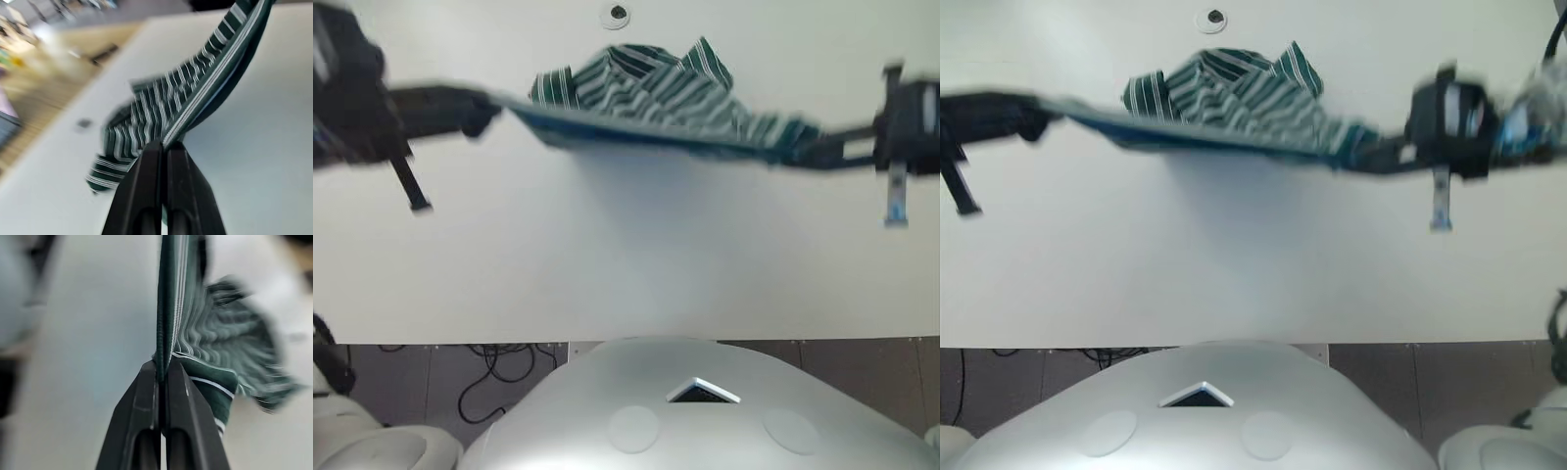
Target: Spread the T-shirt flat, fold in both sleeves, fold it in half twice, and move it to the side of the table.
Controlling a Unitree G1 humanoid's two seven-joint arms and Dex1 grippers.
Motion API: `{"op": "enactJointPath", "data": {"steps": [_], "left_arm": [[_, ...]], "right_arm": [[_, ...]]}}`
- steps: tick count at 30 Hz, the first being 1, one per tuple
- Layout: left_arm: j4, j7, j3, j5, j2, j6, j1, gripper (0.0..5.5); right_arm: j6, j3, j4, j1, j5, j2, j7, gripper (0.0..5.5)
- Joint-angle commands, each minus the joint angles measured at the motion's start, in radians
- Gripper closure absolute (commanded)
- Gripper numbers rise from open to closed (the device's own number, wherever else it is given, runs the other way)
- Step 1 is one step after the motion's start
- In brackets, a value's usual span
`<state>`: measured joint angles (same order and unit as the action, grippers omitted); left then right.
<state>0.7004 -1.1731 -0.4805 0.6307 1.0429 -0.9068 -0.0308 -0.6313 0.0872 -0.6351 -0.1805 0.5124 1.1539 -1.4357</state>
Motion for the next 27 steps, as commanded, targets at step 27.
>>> {"op": "enactJointPath", "data": {"steps": [27], "left_arm": [[-0.352,0.3,0.195,-0.147,-0.128,0.194,0.056,4.53]], "right_arm": [[-0.017,-0.12,0.235,0.059,-0.025,-0.196,0.302,4.54]]}}
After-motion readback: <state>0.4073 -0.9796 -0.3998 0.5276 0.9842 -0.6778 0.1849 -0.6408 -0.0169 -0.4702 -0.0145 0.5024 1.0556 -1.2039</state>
